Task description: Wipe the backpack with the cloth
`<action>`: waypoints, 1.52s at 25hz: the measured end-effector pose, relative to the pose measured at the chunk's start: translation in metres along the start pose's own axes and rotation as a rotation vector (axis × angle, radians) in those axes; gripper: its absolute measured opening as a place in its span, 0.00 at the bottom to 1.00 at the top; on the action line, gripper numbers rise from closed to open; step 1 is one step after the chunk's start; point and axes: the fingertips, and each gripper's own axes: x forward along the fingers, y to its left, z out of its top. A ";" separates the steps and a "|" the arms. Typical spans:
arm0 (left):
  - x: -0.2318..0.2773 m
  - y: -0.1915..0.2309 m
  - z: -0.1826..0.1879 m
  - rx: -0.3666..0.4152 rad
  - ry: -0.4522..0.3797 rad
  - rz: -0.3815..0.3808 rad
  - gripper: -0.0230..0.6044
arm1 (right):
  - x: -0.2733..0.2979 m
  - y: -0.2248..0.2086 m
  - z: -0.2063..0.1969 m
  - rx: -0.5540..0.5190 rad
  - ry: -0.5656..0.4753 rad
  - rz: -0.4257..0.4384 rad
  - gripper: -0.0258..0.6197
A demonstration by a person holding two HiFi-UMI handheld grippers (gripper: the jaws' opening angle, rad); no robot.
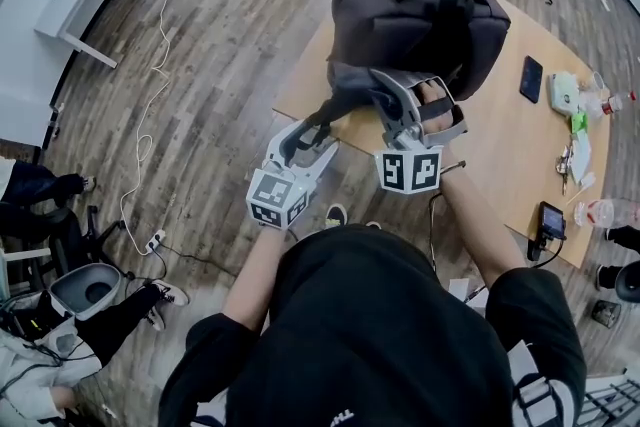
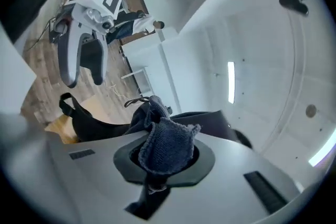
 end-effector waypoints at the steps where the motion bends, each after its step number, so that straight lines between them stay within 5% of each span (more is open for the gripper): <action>1: 0.000 0.001 0.001 0.001 -0.002 0.000 0.50 | -0.003 -0.021 0.003 -0.028 -0.014 -0.043 0.10; 7: 0.001 0.000 0.013 0.007 -0.030 -0.006 0.50 | -0.013 -0.138 0.012 -0.136 -0.044 -0.242 0.10; 11: 0.007 -0.006 0.022 0.013 -0.041 -0.025 0.50 | 0.006 -0.182 -0.004 -0.116 0.007 -0.227 0.10; 16: 0.014 -0.014 0.028 0.015 -0.052 -0.039 0.50 | 0.019 -0.171 -0.002 -0.083 -0.016 -0.087 0.10; 24: 0.013 -0.013 0.026 0.014 -0.050 -0.029 0.50 | 0.015 -0.149 0.011 0.218 -0.125 0.080 0.11; 38: 0.009 -0.008 0.021 0.012 -0.042 -0.005 0.50 | 0.010 -0.112 0.008 0.341 -0.117 0.158 0.10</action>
